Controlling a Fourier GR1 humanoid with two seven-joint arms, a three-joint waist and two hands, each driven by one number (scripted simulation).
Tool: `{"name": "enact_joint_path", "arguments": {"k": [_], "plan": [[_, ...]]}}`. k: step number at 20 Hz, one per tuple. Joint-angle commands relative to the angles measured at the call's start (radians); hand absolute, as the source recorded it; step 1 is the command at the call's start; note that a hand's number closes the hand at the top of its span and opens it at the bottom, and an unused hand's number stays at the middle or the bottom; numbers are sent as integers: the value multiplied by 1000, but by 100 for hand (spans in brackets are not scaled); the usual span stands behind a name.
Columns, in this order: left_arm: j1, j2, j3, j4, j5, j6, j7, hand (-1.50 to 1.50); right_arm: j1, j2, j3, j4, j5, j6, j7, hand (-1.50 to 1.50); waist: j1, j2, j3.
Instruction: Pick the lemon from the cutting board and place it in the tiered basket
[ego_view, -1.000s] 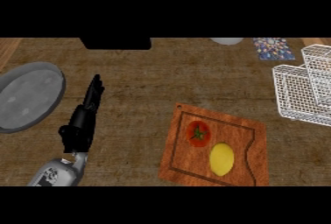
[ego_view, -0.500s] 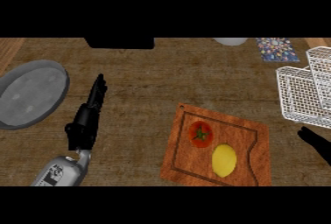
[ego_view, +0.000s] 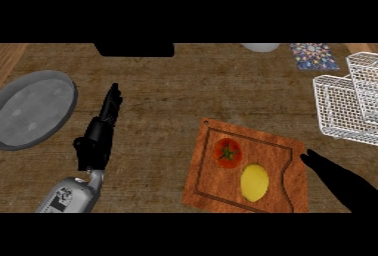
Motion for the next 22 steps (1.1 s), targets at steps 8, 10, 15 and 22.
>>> {"name": "enact_joint_path", "arguments": {"k": [8, 10, 15, 22], "plan": [[5, -14, 38, 27, -29, -22, -11, 0, -134, 13, 180, -42, 144, 55, 238, -150, -12, -2, 0], [40, -28, 35, 23, -31, -33, -65, 0, -92, 18, 227, -34, 215, 45, 191, -150, -15, -3, 1], [51, -36, 7, -78, -66, -7, 26, 0, -177, 30, 276, 36, 253, 92, 144, -150, -7, -4, 2], [39, -29, 54, -58, -53, -42, 35, 0, -186, 118, 347, 140, 398, 59, 169, -150, -13, -3, 2]]}}
